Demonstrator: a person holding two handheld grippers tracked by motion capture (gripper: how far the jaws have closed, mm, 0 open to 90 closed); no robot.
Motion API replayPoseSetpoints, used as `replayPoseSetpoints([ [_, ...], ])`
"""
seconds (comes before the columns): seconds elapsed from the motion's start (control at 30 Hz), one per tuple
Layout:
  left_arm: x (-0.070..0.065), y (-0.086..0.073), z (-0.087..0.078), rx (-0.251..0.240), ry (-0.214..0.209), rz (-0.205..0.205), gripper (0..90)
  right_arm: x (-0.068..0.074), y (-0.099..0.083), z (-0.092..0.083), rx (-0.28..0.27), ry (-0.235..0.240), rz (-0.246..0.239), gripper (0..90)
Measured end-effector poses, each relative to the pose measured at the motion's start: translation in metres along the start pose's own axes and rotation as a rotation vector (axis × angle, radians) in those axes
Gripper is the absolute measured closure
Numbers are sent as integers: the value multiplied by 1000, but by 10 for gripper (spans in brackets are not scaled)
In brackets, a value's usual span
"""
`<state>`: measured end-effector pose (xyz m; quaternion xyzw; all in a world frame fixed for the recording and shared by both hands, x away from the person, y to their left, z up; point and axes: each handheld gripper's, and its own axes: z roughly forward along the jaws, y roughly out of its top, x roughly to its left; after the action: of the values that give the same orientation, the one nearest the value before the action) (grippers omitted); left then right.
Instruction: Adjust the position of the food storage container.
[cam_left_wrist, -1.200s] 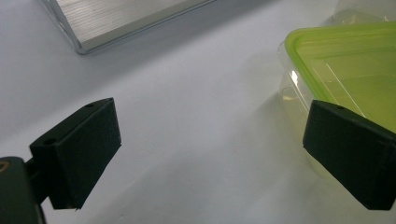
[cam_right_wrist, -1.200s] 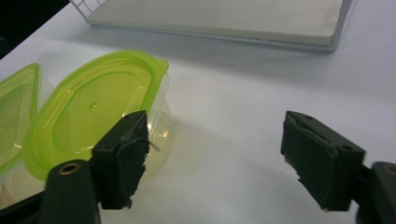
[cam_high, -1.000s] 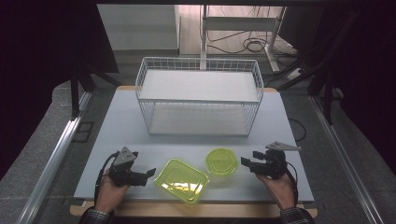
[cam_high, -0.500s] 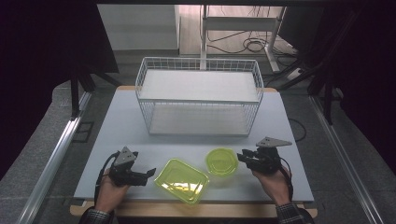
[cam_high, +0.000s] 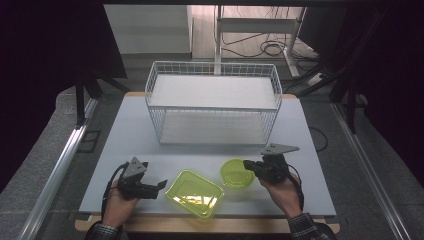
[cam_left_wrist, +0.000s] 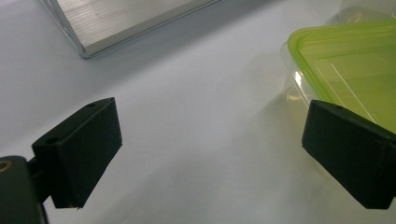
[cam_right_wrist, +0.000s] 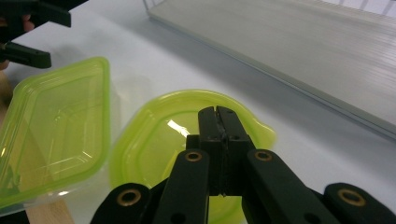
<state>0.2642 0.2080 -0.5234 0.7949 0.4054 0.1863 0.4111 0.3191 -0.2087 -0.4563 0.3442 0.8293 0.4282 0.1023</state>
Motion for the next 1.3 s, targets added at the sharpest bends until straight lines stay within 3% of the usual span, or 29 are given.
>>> replayPoseSetpoints([
  [0.2, 0, 1, 1, -13, 7, 11, 40, 11, 6, 16, 36, 24, -38, 892],
  [0.6, -1, 1, 1, -7, 6, 11, 40, 45, 20, 44, 87, 87, -174, 889],
  [0.8, -1, 1, 1, -4, 5, 11, 39, 53, 17, 52, 110, 102, -199, 889],
  [0.9, -1, 1, 2, 0, 6, 15, 39, 57, 14, 58, 121, 132, -227, 888],
  [1.07, -2, 1, 3, 11, 6, 29, 39, 55, 10, 62, 124, 131, -216, 891],
  [1.3, -3, 0, 4, 20, 6, 38, 40, 43, 8, 55, 118, 74, -193, 891],
])
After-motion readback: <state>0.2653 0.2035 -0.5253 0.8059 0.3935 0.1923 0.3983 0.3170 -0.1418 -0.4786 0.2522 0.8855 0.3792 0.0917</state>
